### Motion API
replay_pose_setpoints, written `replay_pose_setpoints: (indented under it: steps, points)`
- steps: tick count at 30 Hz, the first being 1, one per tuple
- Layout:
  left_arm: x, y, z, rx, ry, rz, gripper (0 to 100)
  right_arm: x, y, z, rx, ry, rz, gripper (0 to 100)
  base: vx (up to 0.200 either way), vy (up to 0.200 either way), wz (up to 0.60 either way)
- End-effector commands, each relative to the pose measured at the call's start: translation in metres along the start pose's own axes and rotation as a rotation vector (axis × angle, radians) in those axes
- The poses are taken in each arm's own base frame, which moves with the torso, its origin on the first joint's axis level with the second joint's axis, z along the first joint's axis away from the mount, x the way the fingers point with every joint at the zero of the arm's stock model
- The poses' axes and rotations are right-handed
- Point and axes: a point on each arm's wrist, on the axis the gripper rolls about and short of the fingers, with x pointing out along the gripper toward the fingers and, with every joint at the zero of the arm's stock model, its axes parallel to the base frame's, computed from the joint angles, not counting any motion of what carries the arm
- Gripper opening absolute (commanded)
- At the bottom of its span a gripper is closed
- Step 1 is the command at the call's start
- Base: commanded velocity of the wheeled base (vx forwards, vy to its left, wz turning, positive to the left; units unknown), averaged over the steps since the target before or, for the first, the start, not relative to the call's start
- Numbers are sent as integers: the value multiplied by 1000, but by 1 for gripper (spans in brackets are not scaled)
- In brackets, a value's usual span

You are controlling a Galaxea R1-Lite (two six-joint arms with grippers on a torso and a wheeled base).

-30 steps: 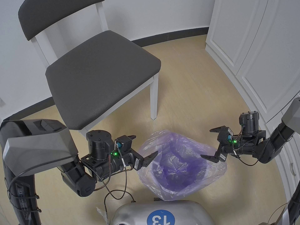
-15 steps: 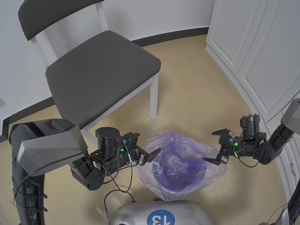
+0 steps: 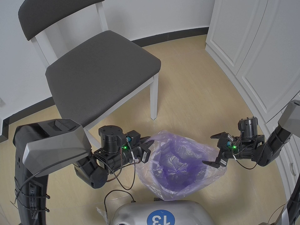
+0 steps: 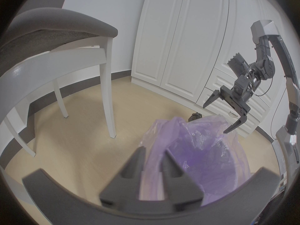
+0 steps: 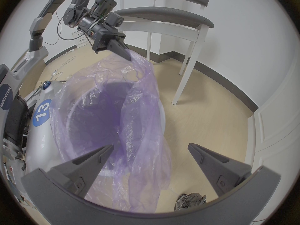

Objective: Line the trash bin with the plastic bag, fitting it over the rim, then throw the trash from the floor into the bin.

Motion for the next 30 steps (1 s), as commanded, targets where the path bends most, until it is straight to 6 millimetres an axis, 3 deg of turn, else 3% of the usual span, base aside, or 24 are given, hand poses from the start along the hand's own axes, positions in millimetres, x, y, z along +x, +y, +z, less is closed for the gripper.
replay_pose_setpoints:
  steps: [1, 5, 6, 13, 21, 30]
  points:
    - [-2, 1, 5, 2, -16, 5, 0, 11, -1, -6, 5, 9, 10, 100, 0, 0, 0]
    - [-3, 1, 6, 3, -21, 5, 0, 17, -4, -7, 5, 9, 4, 100, 0, 0, 0]
    - [-3, 1, 7, 3, -22, 6, 0, 18, -5, -7, 5, 7, 4, 0, 0, 0, 0]
    - [-3, 3, 7, 2, -24, 13, 0, 19, -8, -7, 6, 0, -6, 0, 0, 0, 0]
    - [-5, 5, 5, 3, -50, 25, 0, 7, -20, 1, 6, -28, -57, 0, 0, 0, 0]
    - [10, 19, -9, -12, -45, 71, 0, 22, -30, -18, 42, -6, -78, 0, 0, 0, 0]
